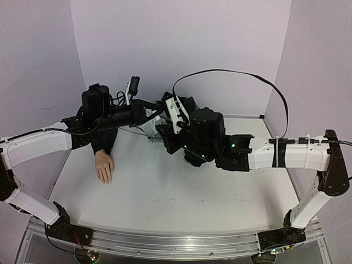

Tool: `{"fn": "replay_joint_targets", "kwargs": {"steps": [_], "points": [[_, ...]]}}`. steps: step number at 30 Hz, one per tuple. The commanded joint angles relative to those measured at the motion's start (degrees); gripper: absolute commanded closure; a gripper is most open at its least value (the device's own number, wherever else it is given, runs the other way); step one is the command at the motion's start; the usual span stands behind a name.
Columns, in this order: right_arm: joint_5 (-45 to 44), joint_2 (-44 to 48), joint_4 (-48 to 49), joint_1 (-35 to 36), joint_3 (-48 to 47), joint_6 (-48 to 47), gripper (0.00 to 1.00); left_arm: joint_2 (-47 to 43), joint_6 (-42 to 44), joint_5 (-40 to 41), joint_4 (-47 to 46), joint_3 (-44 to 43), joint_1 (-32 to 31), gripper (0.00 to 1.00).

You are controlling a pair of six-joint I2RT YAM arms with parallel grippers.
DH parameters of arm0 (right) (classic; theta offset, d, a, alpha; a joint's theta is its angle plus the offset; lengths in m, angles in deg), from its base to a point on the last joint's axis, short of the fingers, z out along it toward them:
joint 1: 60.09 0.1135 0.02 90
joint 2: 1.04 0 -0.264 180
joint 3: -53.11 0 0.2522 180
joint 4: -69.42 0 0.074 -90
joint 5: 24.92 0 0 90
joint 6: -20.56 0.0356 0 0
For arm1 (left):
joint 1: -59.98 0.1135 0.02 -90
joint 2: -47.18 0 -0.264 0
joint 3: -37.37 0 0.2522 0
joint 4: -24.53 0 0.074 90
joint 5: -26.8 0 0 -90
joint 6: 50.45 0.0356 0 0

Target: Paint the nails

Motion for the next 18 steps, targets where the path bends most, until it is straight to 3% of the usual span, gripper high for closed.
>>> {"fn": "replay_joint_targets", "kwargs": {"steps": [1,4,7,9,10,11,13,15,18], "points": [[-0.6,0.4,3.8,0.2,-2.4,-0.6,1.0,0.6,1.0,-3.0,-2.3,-2.4,-1.7,1.0],[2.2,2.3,5.5,0.1,-0.7,-1.0,1.0,1.7,3.4,-9.5,-2.4,-4.1,-2.4,1.0],[13.4,6.4,7.3,-2.3,1.9,-0.8,1.0,2.1,8.7,-17.8,-2.5,-6.5,-4.1,1.0],[31.0,9.4,9.8,-6.7,4.6,1.9,1.0,2.3,11.2,-23.8,-2.7,-8.0,-4.6,1.0],[48.2,10.5,13.6,-9.6,6.3,3.7,1.0,2.4,11.9,-26.3,-2.9,-8.6,-4.7,1.0],[58.4,11.7,17.8,-11.5,8.6,5.6,1.0,2.4,12.4,-28.2,-3.1,-9.3,-4.9,1.0],[72.1,13.7,23.8,-12.5,10.8,8.3,1.0,2.5,13.1,-30.8,-3.8,-10.0,-5.3,1.0],[75.9,14.6,25.8,-12.5,11.3,10.4,1.0,2.9,13.5,-32.6,-4.2,-10.8,-6.0,1.0],[72.1,15.9,25.5,-12.6,13.0,10.7,1.0,3.6,13.1,-33.0,-4.4,-11.5,-6.3,1.0]]}}
